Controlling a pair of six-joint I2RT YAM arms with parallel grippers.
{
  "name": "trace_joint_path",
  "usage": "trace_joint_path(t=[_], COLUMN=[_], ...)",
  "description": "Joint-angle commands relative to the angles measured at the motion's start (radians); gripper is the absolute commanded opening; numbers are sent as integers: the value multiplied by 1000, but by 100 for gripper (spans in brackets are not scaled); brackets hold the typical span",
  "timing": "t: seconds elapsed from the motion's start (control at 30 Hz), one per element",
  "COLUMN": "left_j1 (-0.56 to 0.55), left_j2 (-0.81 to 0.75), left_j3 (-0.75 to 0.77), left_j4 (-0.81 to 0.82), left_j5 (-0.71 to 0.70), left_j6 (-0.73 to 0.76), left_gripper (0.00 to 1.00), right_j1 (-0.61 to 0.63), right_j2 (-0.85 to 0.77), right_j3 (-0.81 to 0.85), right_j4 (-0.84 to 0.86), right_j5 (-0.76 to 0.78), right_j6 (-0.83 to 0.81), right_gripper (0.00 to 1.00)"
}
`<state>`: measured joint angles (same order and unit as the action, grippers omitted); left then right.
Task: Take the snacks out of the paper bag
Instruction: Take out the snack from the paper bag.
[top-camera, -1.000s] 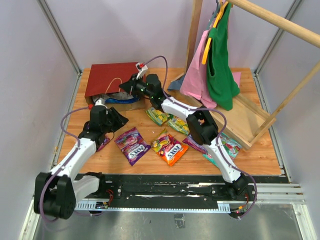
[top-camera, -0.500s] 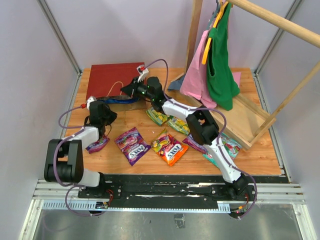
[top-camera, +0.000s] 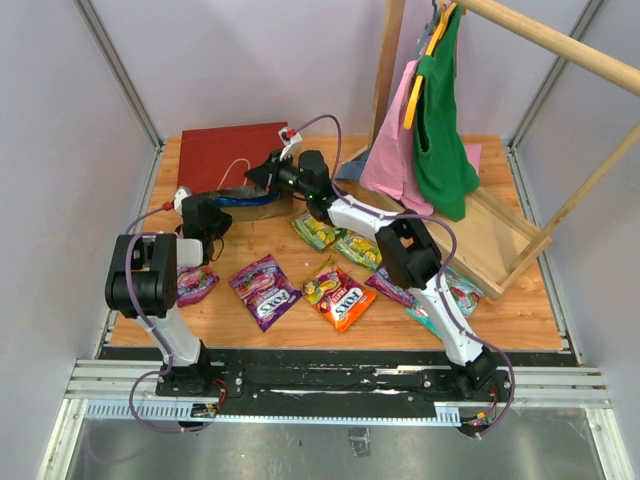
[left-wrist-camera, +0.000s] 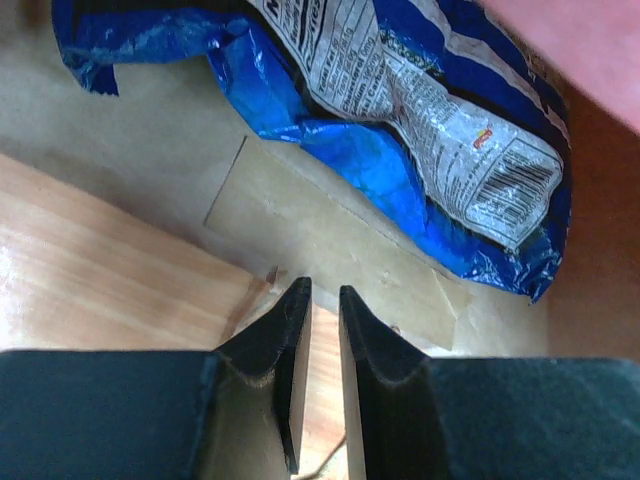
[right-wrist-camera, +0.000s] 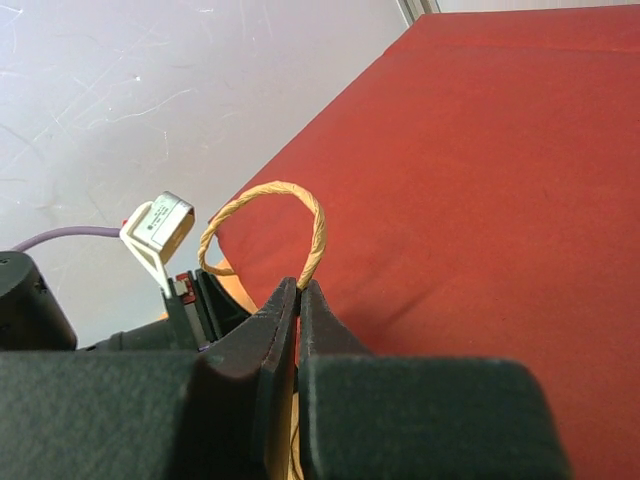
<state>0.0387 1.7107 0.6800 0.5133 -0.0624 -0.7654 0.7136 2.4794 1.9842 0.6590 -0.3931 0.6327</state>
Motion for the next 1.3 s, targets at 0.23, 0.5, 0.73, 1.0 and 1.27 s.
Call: trace_joint_path(t=[0.23, 0.5, 0.73, 1.0, 1.27], left_j1=[7, 26, 48, 63, 72], left_j2=[127, 236, 233, 268, 189], left_j3=[18, 174, 263, 352, 192], left_j4=[353, 307, 334, 271, 288], left_j5=[-26, -20, -18, -16, 15], left_j6=[-66, -104, -76, -6, -138], left_gripper=[24, 23, 23, 23, 21], right_j1=[4, 7, 6, 6, 6], right_j2=[-9, -38, -58, -62, -52], right_j3=[134, 122, 102, 91, 82], right_j4=[-24, -45, -44, -44, -36], right_j5=[-15, -15, -13, -14, -18], right_j6=[33, 1, -10, -14, -10], right_gripper=[1, 1, 1, 1, 1])
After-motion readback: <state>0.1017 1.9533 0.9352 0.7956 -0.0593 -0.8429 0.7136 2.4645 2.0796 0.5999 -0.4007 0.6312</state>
